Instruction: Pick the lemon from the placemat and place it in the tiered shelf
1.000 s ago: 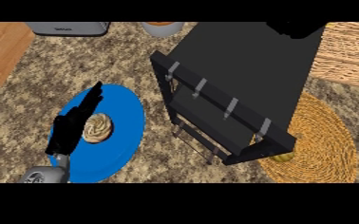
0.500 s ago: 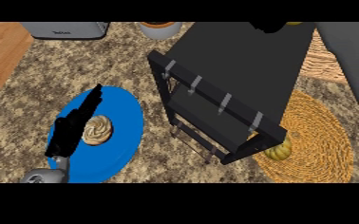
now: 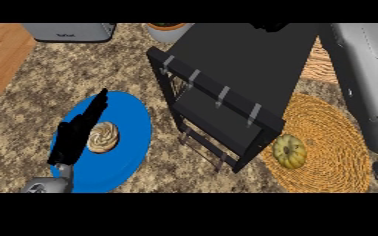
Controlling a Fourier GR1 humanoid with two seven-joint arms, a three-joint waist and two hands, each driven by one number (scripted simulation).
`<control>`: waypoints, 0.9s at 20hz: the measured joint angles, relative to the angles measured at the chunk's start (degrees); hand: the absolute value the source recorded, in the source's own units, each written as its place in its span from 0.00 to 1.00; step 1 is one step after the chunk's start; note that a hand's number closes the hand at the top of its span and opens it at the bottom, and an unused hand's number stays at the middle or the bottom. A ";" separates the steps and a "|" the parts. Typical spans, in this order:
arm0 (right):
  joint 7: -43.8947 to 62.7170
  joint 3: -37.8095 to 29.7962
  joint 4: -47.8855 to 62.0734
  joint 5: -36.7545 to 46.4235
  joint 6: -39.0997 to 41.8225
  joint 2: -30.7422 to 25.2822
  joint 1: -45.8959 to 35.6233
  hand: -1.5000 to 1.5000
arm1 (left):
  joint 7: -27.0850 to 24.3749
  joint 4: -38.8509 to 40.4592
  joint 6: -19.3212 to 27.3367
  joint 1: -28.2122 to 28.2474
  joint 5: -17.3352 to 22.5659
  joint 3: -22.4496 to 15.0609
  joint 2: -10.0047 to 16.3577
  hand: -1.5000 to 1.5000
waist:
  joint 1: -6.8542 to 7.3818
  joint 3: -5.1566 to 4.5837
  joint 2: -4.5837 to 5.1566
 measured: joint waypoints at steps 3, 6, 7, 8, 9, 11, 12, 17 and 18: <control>0.78 -3.04 1.56 -3.10 -0.93 1.29 -0.93 0.00 | -0.39 -0.10 -0.05 0.34 -0.15 0.17 0.03 0.50 | -0.19 -0.01 0.03; 2.18 -6.70 2.34 -5.54 -5.66 2.81 -1.74 0.00 | -0.33 -0.23 0.27 0.50 -0.27 0.50 -0.16 0.50 | -0.38 -0.02 0.20; 2.01 -7.75 2.34 -6.03 -7.46 3.16 -1.63 0.00 | -0.37 -0.05 0.26 0.37 -0.27 0.63 -0.18 0.50 | -0.41 -0.14 0.18; 2.11 -8.86 2.26 -6.46 -9.35 3.35 -1.53 0.00 | -0.32 -0.01 -0.02 0.32 -0.10 0.84 0.03 0.50 | -0.48 -0.23 0.25; 1.83 -9.84 2.14 -6.65 -11.32 3.33 -1.16 0.00 | -0.67 0.01 -0.06 0.45 -0.07 0.93 -0.01 0.50 | -0.53 -0.28 0.24; 1.60 -12.16 3.07 -6.93 -14.78 2.20 -1.03 0.00 | -1.05 -0.29 0.02 0.56 -0.48 0.78 -0.10 0.50 | -0.47 -0.12 0.63; 1.34 -13.44 3.79 -7.08 -16.58 1.59 -1.20 0.00 | -1.16 -0.79 -0.11 0.76 -0.53 0.68 -0.07 0.50 | -0.19 -0.23 0.82; 1.18 -18.81 10.65 -7.39 -18.54 -6.33 -1.27 0.00 | -0.99 -1.47 0.36 0.28 -1.23 0.54 -0.61 0.50 | 0.38 0.10 2.12; 0.67 -19.37 12.30 -7.27 -17.93 -7.91 -1.06 0.00 | -1.05 -1.31 0.49 0.13 -1.41 0.59 -0.72 0.50 | 0.47 0.22 2.27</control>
